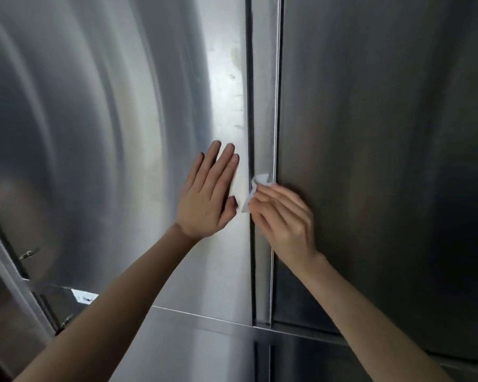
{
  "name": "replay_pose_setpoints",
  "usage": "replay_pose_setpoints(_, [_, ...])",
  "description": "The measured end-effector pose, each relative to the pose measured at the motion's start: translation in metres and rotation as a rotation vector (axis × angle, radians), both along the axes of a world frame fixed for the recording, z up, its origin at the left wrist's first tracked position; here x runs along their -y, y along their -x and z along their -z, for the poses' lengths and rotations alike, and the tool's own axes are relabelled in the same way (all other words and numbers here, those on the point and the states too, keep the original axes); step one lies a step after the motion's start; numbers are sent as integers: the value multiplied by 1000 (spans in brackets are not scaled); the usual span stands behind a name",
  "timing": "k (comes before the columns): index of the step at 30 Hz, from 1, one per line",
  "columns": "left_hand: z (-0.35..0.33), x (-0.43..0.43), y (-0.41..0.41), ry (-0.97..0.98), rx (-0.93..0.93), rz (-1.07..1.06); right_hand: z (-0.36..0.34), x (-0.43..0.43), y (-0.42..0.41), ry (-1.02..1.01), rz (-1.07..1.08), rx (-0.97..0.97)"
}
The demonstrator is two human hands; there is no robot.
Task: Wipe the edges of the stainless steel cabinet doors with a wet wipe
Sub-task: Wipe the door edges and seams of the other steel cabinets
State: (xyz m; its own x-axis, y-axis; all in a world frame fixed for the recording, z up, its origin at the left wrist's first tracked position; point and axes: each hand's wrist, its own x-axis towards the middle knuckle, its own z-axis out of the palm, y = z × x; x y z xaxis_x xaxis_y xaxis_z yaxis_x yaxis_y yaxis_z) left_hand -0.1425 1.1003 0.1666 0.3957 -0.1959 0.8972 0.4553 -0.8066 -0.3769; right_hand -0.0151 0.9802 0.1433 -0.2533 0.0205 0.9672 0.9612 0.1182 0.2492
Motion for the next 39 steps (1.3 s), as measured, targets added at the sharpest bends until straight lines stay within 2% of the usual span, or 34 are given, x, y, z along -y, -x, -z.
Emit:
replay_pose_setpoints(4, [1,2,0,8,10,-17,-58,-10,-6,-90,-50,23])
replay_pose_setpoints(7, [0,3,-1,-5,18,-17,-65,-15,-8,-123,-69,14])
replay_pose_setpoints(13, [-3,7,0,17,-3,-14,33,-1,-20,37,-67,134])
replay_pose_setpoints(19, [-1,13,1,81,-26,-62,36,-2,-23,74,-112,148])
replay_pose_setpoints(22, [0,17,0,118,-16,-57,59,-1,-24,85,-125,124])
replay_pose_setpoints(28, [0,22,5,168,-26,-9,110,20,-32,314,-122,337])
replay_pose_setpoints(30, [16,25,11,176,-66,47,94,16,-35,295,-124,351])
replay_pose_setpoints(34, [83,31,25,202,-197,47,68,3,-38,211,-143,253])
replay_pose_setpoints(36, [107,30,25,250,-194,31,81,5,-35,252,-145,265])
replay_pose_setpoints(39, [119,22,21,291,-172,51,110,18,-32,422,-123,377])
